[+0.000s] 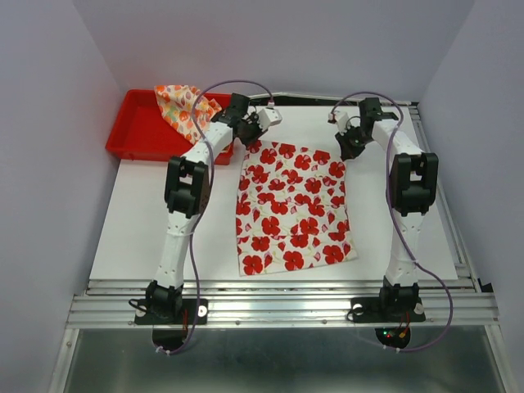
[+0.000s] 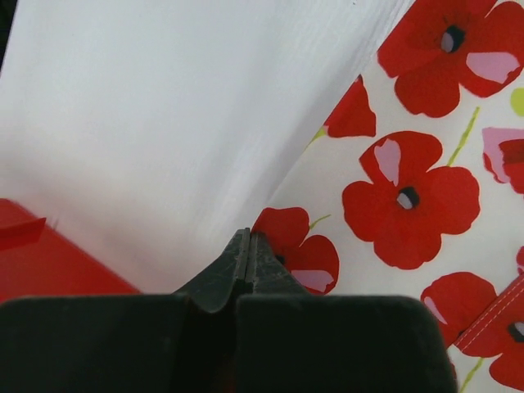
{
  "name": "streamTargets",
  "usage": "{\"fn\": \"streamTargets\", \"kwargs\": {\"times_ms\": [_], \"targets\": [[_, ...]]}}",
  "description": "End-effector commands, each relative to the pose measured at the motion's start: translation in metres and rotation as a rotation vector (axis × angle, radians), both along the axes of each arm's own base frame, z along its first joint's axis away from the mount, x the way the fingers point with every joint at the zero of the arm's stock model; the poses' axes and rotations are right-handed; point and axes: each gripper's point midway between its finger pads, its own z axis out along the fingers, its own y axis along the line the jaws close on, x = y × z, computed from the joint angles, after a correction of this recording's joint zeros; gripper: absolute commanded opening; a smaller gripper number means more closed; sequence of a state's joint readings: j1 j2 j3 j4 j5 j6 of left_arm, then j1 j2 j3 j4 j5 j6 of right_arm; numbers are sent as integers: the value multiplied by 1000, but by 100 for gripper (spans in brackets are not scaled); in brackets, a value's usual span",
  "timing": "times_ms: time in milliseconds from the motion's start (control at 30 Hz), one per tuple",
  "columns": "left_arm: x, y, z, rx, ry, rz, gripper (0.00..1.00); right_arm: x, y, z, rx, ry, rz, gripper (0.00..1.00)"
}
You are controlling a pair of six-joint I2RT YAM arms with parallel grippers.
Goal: Fold and stack the skirts
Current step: Fold the skirt
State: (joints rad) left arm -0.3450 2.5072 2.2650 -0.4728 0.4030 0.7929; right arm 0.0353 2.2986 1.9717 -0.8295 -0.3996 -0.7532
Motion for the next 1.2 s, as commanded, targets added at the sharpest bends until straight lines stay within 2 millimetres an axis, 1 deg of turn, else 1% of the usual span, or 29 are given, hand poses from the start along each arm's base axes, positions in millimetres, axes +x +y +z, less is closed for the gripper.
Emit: {"fn": "streamTargets", "kwargs": {"times_ms": [0, 33, 133, 233, 300, 333, 367, 400, 433, 467, 500, 533, 567, 600, 633, 667, 700, 733, 767, 800, 833, 867, 900, 933, 967, 1000, 1033, 1133, 1167], "targets": [[16, 8, 100, -59, -209, 69, 0, 28, -11, 70, -2, -181, -47, 1], [20, 10, 114, -65, -247, 79, 0, 33, -14, 76, -14, -204, -55, 1], [31, 15, 141, -66, -326, 123, 0, 43, -17, 94, -26, -256, -70, 1], [35, 18, 160, -68, -365, 139, 0, 48, -18, 109, -30, -292, -79, 1], [33, 19, 173, -78, -382, 146, 0, 48, -19, 125, -32, -326, -82, 1], [28, 17, 187, -97, -395, 135, 0, 47, -19, 131, -32, -336, -79, 1], [22, 17, 187, -102, -383, 127, 0, 41, -17, 142, -29, -354, -64, 1], [14, 17, 202, -113, -398, 120, 0, 36, -17, 146, -28, -357, -56, 1], [8, 14, 206, -119, -395, 106, 0, 32, -16, 150, -24, -361, -48, 1], [0, 14, 196, -102, -372, 97, 0, 23, -14, 143, -18, -338, -36, 1], [-7, 14, 195, -98, -363, 90, 0, 15, -13, 156, -19, -359, -19, 1], [-19, 16, 211, -105, -378, 79, 0, 9, -12, 156, -18, -355, -8, 1], [-35, 14, 211, -99, -363, 55, 0, -4, -10, 143, -10, -313, 8, 1], [-44, 14, 210, -96, -351, 49, 0, -13, -9, 153, -7, -329, 18, 1], [-52, 14, 208, -95, -336, 40, 0, -19, -9, 140, -7, -298, 26, 1], [-66, 12, 191, -84, -289, 17, 0, -28, -8, 148, -5, -313, 33, 1], [-83, 13, 182, -76, -253, 7, 0, -45, -4, 139, -7, -287, 52, 1], [-88, 12, 193, -83, -269, 2, 0, -51, -4, 125, -9, -253, 59, 1], [-102, 14, 171, -64, -216, -7, 0, -61, 1, 132, -5, -270, 73, 1], [-114, 10, 163, -59, -193, -19, 0, -68, 1, 127, -5, -261, 76, 1], [-125, 11, 169, -71, -195, -19, 0, -84, 0, 108, -9, -213, 84, 1], [-140, 14, 145, -52, -142, -20, 0, -91, 3, 103, -15, -208, 94, 1], [-149, 11, 139, -52, -129, -25, 0, -98, 2, 106, -21, -221, 99, 1], [-159, 13, 140, -62, -125, -18, 0, -115, 6, 87, -21, -176, 112, 1], [-175, 16, 115, -44, -71, -15, 0, -120, 5, 82, -25, -172, 114, 1], [-183, 17, 105, -39, -51, -12, 0, -128, 9, 81, -28, -175, 124, 1], [-198, 18, 87, -29, -19, -8, 0, -140, 11, 65, -28, -147, 132, 1], [-214, 17, 61, -10, 9, -1, 0, -154, 12, 46, -32, -123, 122, 1], [-226, 16, 43, 5, 50, 1, 0, -160, 10, 33, -36, -106, 115, 1]]}}
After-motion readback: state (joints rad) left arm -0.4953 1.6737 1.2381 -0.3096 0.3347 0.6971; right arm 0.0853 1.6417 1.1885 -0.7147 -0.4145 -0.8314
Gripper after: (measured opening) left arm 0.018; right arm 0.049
